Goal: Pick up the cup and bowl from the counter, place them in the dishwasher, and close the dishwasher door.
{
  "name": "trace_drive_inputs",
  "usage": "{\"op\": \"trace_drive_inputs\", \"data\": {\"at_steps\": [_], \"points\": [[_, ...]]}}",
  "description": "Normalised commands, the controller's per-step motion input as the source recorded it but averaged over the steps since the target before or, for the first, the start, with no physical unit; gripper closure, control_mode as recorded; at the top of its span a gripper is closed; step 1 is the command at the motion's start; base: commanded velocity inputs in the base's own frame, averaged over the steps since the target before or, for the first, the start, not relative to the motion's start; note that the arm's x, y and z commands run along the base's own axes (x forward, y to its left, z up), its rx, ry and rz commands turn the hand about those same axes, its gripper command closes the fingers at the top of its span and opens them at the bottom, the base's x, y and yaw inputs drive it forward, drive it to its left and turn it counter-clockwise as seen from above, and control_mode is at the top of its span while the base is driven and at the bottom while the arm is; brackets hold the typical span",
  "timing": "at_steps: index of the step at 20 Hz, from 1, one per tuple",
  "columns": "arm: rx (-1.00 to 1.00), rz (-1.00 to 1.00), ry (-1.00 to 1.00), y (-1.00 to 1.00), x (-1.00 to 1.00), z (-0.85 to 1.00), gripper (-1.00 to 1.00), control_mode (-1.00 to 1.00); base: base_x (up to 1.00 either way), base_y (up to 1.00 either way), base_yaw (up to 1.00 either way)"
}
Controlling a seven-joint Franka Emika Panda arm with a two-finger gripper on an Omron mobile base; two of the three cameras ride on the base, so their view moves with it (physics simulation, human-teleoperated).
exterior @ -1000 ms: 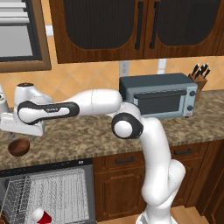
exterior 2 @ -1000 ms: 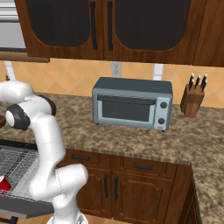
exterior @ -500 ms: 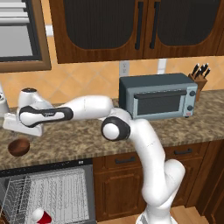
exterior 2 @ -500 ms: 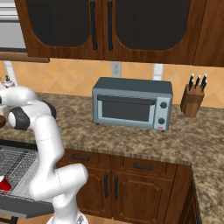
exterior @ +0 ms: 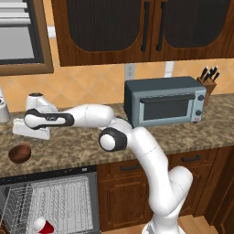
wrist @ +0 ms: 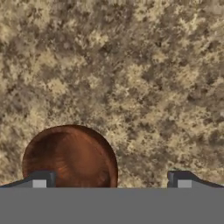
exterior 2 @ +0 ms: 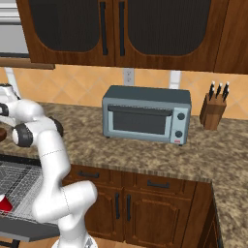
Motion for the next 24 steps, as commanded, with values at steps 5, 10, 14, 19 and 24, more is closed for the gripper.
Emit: {"op": "trace_drive_inputs", "data": {"at_steps": [5, 10, 14, 19, 24], "points": [[0.00, 0.06, 0.00, -0.17, -0.42, -0.35, -1.00, -1.00, 0.00, 0.00, 0.00], [-0.05, 0.10, 0.00, 0.25, -0.47, -0.32, -1.00, -1.00, 0.00, 0.00, 0.00], [-0.01, 0.03, 0.00, 0.01, -0.01, -0.17, -1.00, -1.00, 0.00, 0.00, 0.00], [-0.03, 0.00, 0.00, 0.09, 0.00, -0.17, -1.00, -1.00, 0.00, 0.00, 0.00], [-0.01, 0.00, 0.00, 0.07, 0.10, 0.00, -1.00, -1.00, 0.00, 0.00, 0.00]]}}
